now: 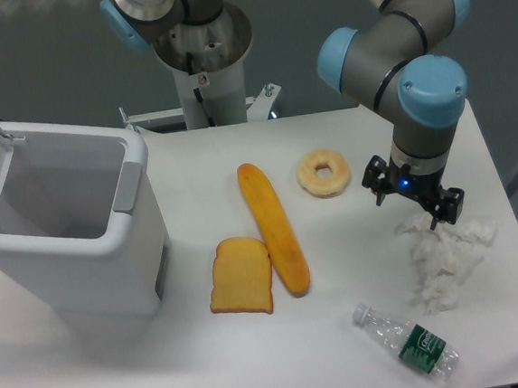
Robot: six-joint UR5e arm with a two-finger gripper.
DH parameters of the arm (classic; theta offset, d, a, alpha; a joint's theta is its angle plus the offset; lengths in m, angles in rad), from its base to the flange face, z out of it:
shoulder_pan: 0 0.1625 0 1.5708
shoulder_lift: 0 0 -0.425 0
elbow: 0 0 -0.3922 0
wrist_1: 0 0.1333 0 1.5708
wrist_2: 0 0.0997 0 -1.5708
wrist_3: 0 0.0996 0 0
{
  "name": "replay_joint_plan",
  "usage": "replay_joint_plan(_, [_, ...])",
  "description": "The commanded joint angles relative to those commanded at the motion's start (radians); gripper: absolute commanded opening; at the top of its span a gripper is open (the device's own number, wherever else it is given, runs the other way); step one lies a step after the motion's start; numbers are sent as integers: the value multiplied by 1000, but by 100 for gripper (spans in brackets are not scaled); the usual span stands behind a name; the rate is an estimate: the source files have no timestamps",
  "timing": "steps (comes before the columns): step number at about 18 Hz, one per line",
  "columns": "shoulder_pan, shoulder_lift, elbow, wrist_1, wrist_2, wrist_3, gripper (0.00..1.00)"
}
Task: Close the trash can
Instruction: 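Raise the gripper and move it toward the open trash can lid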
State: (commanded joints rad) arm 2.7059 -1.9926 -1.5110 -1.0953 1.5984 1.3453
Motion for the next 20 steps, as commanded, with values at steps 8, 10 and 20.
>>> replay_joint_plan(8, [-17, 96, -63, -2, 2, -15, 100])
replay_joint_plan(10, [-52, 162, -98, -5, -3, -31, 100])
replay_joint_plan(20, [-267, 446, -278, -58, -3, -237, 100])
